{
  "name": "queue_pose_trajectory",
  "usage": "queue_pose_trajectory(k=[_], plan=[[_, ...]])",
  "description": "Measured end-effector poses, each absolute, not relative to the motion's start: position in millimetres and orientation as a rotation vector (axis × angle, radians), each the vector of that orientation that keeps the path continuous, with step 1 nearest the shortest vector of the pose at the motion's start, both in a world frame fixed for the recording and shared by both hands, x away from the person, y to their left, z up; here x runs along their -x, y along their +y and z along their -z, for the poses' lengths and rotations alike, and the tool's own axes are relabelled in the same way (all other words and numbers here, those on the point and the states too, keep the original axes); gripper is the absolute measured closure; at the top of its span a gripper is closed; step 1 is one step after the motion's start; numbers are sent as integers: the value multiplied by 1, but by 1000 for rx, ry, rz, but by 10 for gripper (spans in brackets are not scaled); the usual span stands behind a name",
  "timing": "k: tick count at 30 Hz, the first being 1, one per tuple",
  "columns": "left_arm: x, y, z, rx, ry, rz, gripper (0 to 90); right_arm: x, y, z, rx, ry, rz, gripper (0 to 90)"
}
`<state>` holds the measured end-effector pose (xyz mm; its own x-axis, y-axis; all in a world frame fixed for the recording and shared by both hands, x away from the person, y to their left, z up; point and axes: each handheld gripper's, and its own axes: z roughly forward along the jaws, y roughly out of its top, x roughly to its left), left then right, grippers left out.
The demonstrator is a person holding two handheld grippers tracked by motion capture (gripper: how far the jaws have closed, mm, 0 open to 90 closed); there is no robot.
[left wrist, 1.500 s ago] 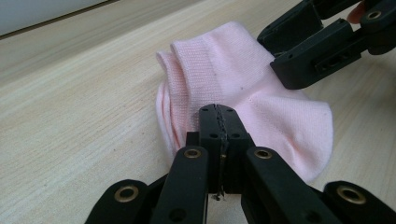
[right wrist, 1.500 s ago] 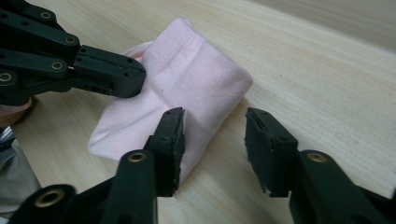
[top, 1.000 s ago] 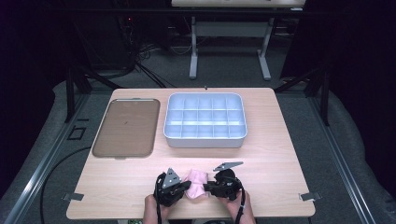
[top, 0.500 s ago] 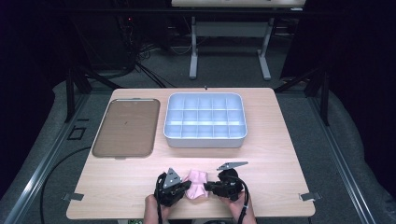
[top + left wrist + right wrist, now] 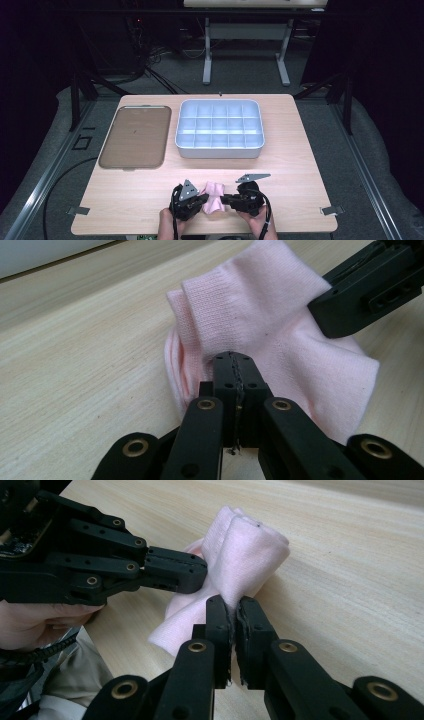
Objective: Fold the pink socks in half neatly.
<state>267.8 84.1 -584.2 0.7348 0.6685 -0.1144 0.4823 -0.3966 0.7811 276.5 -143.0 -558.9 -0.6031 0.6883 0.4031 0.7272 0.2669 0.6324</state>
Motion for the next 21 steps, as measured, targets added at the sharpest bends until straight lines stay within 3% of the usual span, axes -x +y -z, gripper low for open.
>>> queue_pose_trajectory(k=[21], plan=[[-270,77,585,-2065,860,-268,897,-272,-139,547,1335,-2512,1290,852]])
